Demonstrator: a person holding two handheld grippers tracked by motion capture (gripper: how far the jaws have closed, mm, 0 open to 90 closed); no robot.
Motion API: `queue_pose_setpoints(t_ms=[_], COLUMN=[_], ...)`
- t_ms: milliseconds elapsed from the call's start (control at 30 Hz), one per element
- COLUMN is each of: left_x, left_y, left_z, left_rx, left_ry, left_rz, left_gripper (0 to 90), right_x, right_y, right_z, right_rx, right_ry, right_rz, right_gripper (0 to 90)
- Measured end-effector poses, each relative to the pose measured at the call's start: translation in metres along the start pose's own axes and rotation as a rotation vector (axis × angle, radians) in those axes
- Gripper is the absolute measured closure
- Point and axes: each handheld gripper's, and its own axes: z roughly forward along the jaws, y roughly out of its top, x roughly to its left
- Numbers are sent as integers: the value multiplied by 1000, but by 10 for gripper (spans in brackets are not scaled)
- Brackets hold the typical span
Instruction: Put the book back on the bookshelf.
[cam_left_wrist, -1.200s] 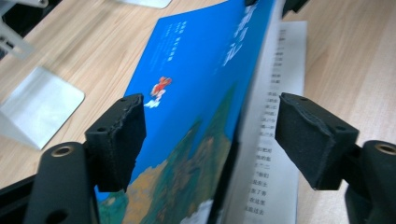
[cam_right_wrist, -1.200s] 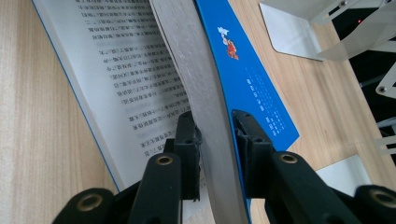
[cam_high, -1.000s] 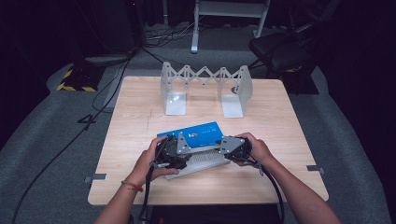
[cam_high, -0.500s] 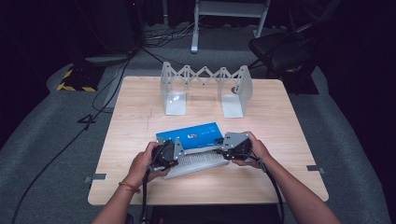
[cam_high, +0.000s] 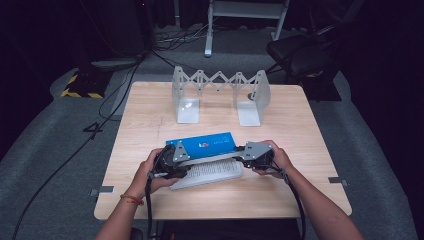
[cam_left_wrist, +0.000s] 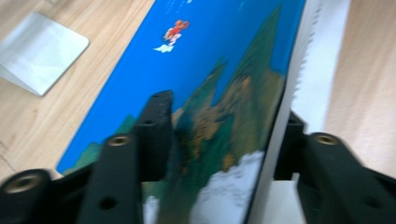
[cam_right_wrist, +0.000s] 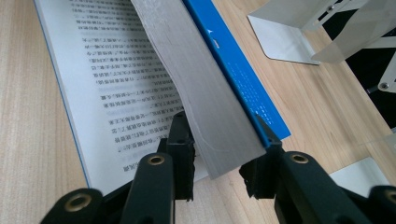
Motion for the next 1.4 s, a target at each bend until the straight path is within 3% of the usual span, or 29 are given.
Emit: queue_pose_setpoints(t_ms=[100,267,333,500,600,667,700,733,833,967,1000,1200,1400], left_x=[-7,-21,-26,-37,-39,-43,-46,-50,-54,-53,-54,-58,-63], left_y=[5,19,25,38,39,38,38,38,39,42,43,49,68], left_z=[-4,-9,-9,11,19,25,27,29,31,32,33,39,52], left_rx=[-40,-77,-98,-44,-39,-30,-31,-20,-18,-17,-16,-3,-18], left_ry=[3,20,7,49,68,114,122,156,219,220,217,144,100], left_rz=[-20,-37,-47,-19,-40,-45,-34,-7,3,15,39,131,169], left_gripper=[416,385,358,322,319,346,365,363,402,400,400,643,698], right_x=[3,5,6,9,11,14,15,16,19,20,20,21,15], right_y=[5,10,14,18,20,20,20,20,23,24,24,22,7], right_z=[0,0,0,0,0,0,1,2,0,-2,-2,-7,-21], right_rx=[18,28,33,33,38,46,51,53,66,65,67,77,97], right_ry=[-5,-15,-18,-16,-19,-19,-20,-24,-30,-29,-31,-47,-65], right_rz=[-12,-3,-3,-8,-11,-4,-2,-5,3,12,13,10,29], right_gripper=[690,693,696,704,705,705,705,704,706,709,711,714,712])
